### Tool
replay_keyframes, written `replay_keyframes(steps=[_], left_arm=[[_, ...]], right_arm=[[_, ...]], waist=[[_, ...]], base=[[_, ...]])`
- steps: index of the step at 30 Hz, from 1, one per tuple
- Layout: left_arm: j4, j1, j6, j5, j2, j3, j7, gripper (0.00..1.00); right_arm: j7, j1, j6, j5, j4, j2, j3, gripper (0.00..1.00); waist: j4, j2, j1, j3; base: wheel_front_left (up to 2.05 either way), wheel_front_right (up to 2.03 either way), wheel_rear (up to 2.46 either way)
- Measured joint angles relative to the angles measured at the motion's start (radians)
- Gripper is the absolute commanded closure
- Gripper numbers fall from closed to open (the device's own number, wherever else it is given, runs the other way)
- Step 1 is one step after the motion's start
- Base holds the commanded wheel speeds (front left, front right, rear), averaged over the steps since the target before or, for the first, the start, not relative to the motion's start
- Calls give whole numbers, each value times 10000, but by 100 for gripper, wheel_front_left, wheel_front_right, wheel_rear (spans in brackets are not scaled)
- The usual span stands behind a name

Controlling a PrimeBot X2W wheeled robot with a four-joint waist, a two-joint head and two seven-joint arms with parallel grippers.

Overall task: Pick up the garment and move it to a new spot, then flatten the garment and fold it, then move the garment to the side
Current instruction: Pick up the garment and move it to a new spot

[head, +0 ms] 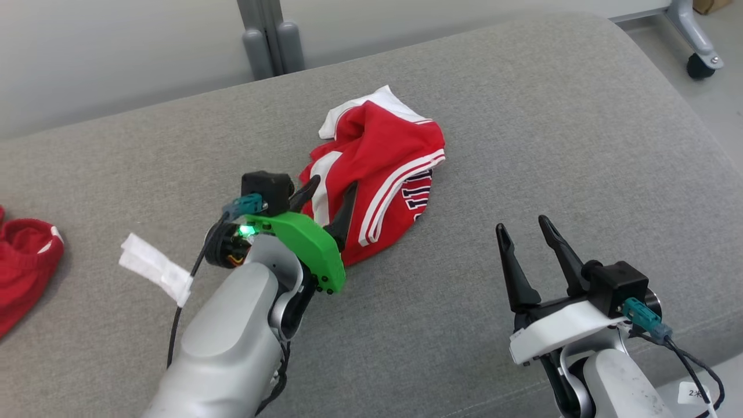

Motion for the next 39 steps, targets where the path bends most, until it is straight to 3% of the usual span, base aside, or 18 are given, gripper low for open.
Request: replay_keyframes(steps=[4, 8, 12, 17, 23, 30, 39], left_arm=[[-405, 490, -211, -290, 40, 165, -1438, 0], [-1032, 1190, -276, -336, 485, 589, -2088, 0], [-2033, 2139, -27, -151, 1112, 1271, -2228, 0], [-3960, 3631, 349, 447, 1496, 2566, -2276, 0], [-5438, 5338, 514, 1281, 1478, 3745, -2278, 0], [-5524, 6389, 472, 1728, 1308, 4337, -2278, 0], [-5446, 7124, 533, 2209, 1279, 4809, -2276, 0]], right_arm=[[-4, 68, 0, -90, 58, -2, -140, 0], [56, 214, 0, -196, 56, -4, -355, 0], [115, 321, 0, -268, -27, -2, -571, 0], [213, 567, 0, -349, -115, -2, -748, 0], [303, 877, 0, -357, -153, -2, -1011, 0], [391, 982, 0, -401, -221, 0, -1210, 0], [454, 1213, 2, -499, -167, 0, -1404, 0]], waist=[[395, 0, 0, -125], [809, 0, 0, -299], [1217, 0, 0, -509], [1686, 0, 0, -782], [2235, 0, 0, -1120], [2652, -1, 0, -1406], [2543, 0, 0, -1449]], base=[[0, 0, 0], [0, 0, 0], [0, 0, 0], [0, 0, 0], [0, 0, 0], [0, 0, 0], [0, 0, 0]])
